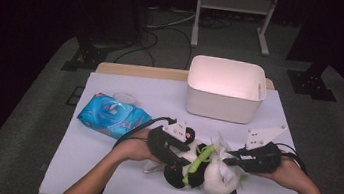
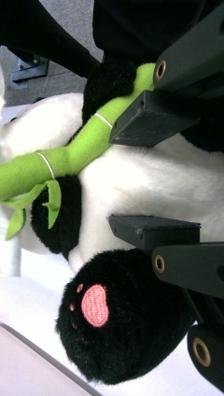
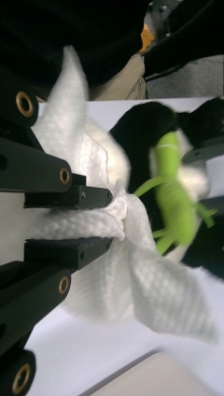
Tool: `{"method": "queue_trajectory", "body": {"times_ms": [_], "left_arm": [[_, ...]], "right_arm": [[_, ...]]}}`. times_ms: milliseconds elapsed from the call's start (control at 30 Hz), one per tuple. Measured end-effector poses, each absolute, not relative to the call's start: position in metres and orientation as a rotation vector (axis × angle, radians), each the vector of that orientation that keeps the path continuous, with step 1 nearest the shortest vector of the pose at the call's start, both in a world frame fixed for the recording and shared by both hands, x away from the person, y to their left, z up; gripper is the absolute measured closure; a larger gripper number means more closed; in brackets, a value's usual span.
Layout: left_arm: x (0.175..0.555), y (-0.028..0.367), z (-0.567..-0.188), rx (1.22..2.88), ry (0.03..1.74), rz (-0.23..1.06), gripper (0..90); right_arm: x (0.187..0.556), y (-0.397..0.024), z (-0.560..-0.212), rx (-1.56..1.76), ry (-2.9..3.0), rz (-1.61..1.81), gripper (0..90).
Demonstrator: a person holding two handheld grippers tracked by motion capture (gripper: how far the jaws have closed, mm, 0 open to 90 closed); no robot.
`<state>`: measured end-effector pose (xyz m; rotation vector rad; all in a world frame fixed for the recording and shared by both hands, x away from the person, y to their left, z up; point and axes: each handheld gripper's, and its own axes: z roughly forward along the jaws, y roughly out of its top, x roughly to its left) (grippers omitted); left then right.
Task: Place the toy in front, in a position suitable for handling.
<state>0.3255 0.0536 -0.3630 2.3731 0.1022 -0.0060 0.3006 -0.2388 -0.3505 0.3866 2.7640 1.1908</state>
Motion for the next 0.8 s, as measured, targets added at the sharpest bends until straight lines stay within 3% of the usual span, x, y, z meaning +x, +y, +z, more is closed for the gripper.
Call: {"method": "queue_trajectory", "body": {"times_ms": [367,800], "left_arm": [[0.328,0.055,-0.363,2.363,0.117,-0.022,50.4],[0.327,0.056,-0.363,2.363,0.115,-0.026,48.7]], "right_arm": [[0.304,-0.279,-0.379,0.593,2.738,1.200,77.4],[0.295,-0.288,-0.388,0.635,2.741,1.172,77.4]]}}
